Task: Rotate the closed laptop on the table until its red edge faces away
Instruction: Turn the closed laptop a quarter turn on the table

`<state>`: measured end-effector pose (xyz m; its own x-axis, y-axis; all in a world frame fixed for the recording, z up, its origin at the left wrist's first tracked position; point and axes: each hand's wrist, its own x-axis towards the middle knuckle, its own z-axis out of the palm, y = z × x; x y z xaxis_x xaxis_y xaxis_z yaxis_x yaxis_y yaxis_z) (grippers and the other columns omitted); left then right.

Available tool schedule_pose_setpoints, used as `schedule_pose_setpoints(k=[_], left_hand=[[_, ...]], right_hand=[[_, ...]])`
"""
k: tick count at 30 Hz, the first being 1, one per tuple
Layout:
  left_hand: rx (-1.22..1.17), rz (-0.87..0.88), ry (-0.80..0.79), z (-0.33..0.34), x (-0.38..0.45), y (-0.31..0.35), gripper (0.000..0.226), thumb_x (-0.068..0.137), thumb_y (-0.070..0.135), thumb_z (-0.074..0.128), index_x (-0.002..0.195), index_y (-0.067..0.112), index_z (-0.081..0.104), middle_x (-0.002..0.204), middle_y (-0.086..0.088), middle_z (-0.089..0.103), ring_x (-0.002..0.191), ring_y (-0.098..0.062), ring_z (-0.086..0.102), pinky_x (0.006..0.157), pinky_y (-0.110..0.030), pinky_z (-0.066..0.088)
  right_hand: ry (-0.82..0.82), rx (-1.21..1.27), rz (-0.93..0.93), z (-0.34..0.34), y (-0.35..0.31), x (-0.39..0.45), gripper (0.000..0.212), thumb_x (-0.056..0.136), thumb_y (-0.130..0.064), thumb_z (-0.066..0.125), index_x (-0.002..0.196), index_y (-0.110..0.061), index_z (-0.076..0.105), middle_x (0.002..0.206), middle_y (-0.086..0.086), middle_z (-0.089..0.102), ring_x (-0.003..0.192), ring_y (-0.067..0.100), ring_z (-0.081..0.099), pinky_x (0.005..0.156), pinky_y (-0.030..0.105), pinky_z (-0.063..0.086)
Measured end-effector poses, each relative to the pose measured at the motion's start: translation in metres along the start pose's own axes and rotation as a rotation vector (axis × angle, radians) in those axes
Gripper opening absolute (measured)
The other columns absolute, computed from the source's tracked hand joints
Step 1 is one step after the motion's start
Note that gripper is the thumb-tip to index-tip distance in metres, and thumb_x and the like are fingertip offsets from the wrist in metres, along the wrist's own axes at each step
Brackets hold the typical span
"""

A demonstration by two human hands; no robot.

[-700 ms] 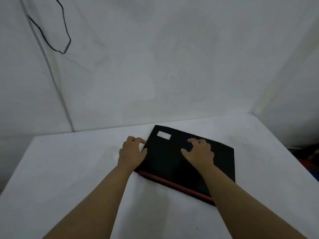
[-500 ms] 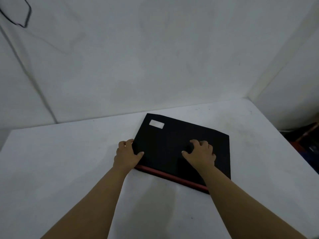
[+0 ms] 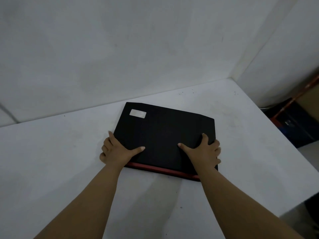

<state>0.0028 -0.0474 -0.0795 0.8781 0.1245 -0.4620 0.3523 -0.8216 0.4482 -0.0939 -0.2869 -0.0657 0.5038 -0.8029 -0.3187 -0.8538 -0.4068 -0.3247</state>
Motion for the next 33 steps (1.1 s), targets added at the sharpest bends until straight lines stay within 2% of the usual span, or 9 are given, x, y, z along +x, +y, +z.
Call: schedule_pose_setpoints(k=[2, 4, 7, 11, 18, 24, 27, 30, 33], left_hand=[[-0.028, -0.032, 0.019, 0.001, 0.001, 0.002, 0.151, 0.049, 0.076, 0.081, 0.161, 0.019, -0.003, 0.167, -0.013, 0.015, 0.153, -0.037, 0.021, 0.121, -0.057, 0.022], [-0.070, -0.076, 0.032, 0.002, 0.002, 0.004, 0.146, 0.048, 0.075, 0.083, 0.160, 0.020, 0.006, 0.163, -0.014, 0.020, 0.151, -0.037, 0.024, 0.120, -0.057, 0.025], [-0.155, -0.142, 0.058, 0.002, 0.004, 0.008, 0.136, 0.046, 0.072, 0.085, 0.154, 0.018, 0.022, 0.155, -0.013, 0.030, 0.144, -0.037, 0.032, 0.117, -0.059, 0.030], [-0.142, -0.201, 0.061, -0.003, 0.012, 0.018, 0.128, 0.046, 0.066, 0.088, 0.147, 0.010, 0.031, 0.147, -0.016, 0.035, 0.138, -0.038, 0.035, 0.112, -0.059, 0.036], [-0.080, -0.216, 0.004, -0.034, 0.042, 0.023, 0.132, 0.041, 0.061, 0.093, 0.145, 0.006, 0.033, 0.151, -0.019, 0.035, 0.141, -0.039, 0.032, 0.115, -0.058, 0.036], [-0.021, -0.155, -0.031, -0.051, 0.054, 0.018, 0.132, 0.046, 0.063, 0.090, 0.150, 0.008, 0.031, 0.154, -0.017, 0.032, 0.145, -0.038, 0.029, 0.119, -0.056, 0.031], [-0.038, -0.105, -0.012, -0.050, 0.045, 0.013, 0.122, 0.055, 0.064, 0.086, 0.151, 0.012, 0.033, 0.155, -0.015, 0.032, 0.147, -0.037, 0.028, 0.123, -0.056, 0.021], [-0.076, -0.091, 0.068, -0.043, 0.029, 0.008, 0.110, 0.066, 0.060, 0.081, 0.155, 0.018, 0.030, 0.163, -0.013, 0.022, 0.155, -0.034, 0.018, 0.128, -0.053, 0.003], [-0.266, -0.171, 0.161, -0.031, 0.009, 0.004, 0.109, 0.075, 0.043, 0.081, 0.161, 0.019, 0.018, 0.171, -0.010, -0.001, 0.160, -0.029, -0.003, 0.130, -0.049, 0.007]], right_hand=[[0.007, 0.062, 0.074, -0.002, 0.004, 0.005, 0.124, 0.052, -0.085, 0.066, 0.152, -0.030, 0.017, 0.147, 0.018, 0.030, 0.135, 0.039, 0.034, 0.105, 0.059, 0.034], [-0.008, 0.079, 0.111, -0.004, 0.007, 0.009, 0.131, 0.050, -0.085, 0.068, 0.154, -0.028, 0.012, 0.141, 0.019, 0.037, 0.132, 0.038, 0.036, 0.103, 0.057, 0.035], [-0.032, 0.082, 0.132, -0.007, 0.007, 0.013, 0.135, 0.049, -0.081, 0.073, 0.155, -0.029, 0.007, 0.140, 0.019, 0.036, 0.133, 0.037, 0.034, 0.102, 0.055, 0.036], [-0.055, 0.128, 0.156, -0.014, 0.006, 0.014, 0.137, 0.047, -0.076, 0.079, 0.154, -0.029, 0.007, 0.140, 0.020, 0.035, 0.132, 0.038, 0.034, 0.103, 0.054, 0.036], [-0.119, 0.166, 0.272, 0.006, 0.010, -0.032, 0.145, 0.045, -0.078, 0.078, 0.153, -0.030, -0.007, 0.138, 0.020, 0.029, 0.130, 0.037, 0.032, 0.103, 0.054, 0.037], [-0.120, 0.216, 0.335, 0.028, 0.007, -0.067, 0.147, 0.049, -0.079, 0.075, 0.153, -0.027, -0.015, 0.140, 0.019, 0.026, 0.130, 0.036, 0.032, 0.105, 0.052, 0.035], [-0.123, 0.224, 0.343, 0.026, 0.003, -0.070, 0.146, 0.052, -0.078, 0.076, 0.153, -0.026, -0.016, 0.139, 0.019, 0.026, 0.129, 0.036, 0.032, 0.105, 0.051, 0.034], [-0.112, 0.146, 0.239, 0.023, -0.009, -0.068, 0.135, 0.061, -0.070, 0.077, 0.156, -0.025, -0.007, 0.156, 0.022, 0.007, 0.145, 0.039, 0.014, 0.114, 0.055, 0.023], [-0.127, 0.029, 0.041, 0.019, -0.027, -0.056, 0.118, 0.069, -0.067, 0.073, 0.158, -0.028, 0.006, 0.162, 0.019, -0.015, 0.150, 0.039, -0.013, 0.118, 0.060, 0.004]])
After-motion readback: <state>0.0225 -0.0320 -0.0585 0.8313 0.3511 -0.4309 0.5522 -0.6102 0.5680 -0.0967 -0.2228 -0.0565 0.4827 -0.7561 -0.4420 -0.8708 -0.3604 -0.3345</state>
